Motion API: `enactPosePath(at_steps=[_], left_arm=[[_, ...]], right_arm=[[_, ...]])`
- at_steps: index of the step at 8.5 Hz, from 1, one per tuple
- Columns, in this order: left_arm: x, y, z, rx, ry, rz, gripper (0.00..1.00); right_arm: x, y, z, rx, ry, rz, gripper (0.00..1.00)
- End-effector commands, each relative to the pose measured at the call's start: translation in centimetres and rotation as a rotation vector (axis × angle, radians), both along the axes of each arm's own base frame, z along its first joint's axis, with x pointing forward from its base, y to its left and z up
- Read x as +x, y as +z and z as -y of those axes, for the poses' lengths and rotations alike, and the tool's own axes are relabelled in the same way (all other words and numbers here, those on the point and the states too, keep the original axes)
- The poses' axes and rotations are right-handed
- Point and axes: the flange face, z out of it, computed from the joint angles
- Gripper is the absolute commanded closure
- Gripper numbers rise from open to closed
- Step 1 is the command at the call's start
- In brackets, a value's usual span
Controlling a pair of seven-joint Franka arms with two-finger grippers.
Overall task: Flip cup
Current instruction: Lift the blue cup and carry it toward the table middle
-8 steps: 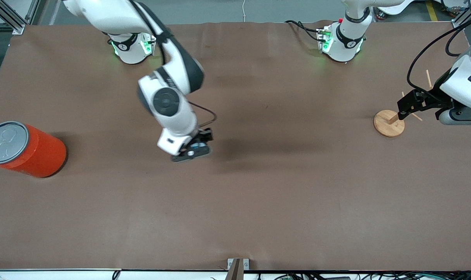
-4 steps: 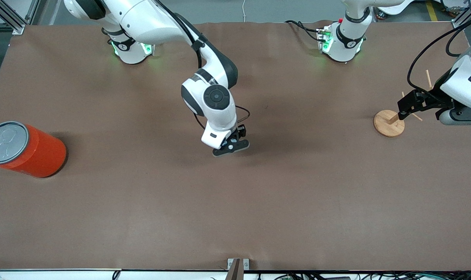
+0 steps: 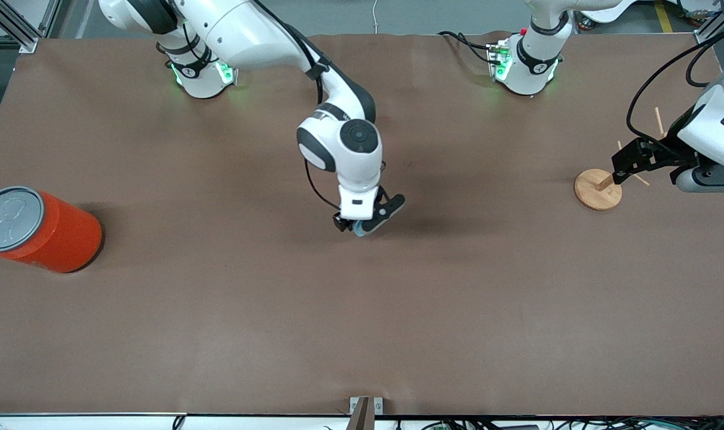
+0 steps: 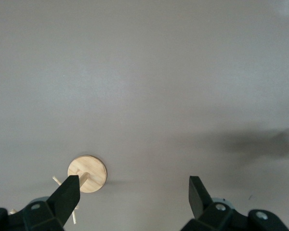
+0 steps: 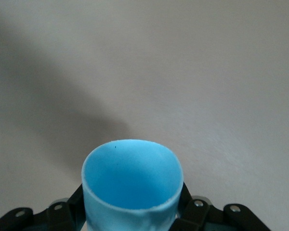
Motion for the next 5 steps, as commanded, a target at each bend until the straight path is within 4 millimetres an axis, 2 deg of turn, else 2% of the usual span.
enactPosePath(at_steps=[1,3,4,5], left_arm=[[-0.3,0.5,-0.3,0.008,-0.012,0.0,0.0],[-0.3,0.6,-0.4,0.008,-0.011,0.0,0.0],[-0.3,0.6,-0.4,0.008,-0.011,0.0,0.0],[-0.2,0.4,-0.5,0.008,-0.009,-0.003,0.0]], right_arm=[[-1.3,-0.2,-1.7,-0.042,0.211,0.011,0.58],[-2.5,-0.7,-2.6,-0.075,0.452,-0.002,0.58],[-2.9,-2.6,-2.7,-0.096,0.556,-0.03,0.58],[-4.2,-3.9,-3.9,-0.101,0.633,-0.032,0.58]])
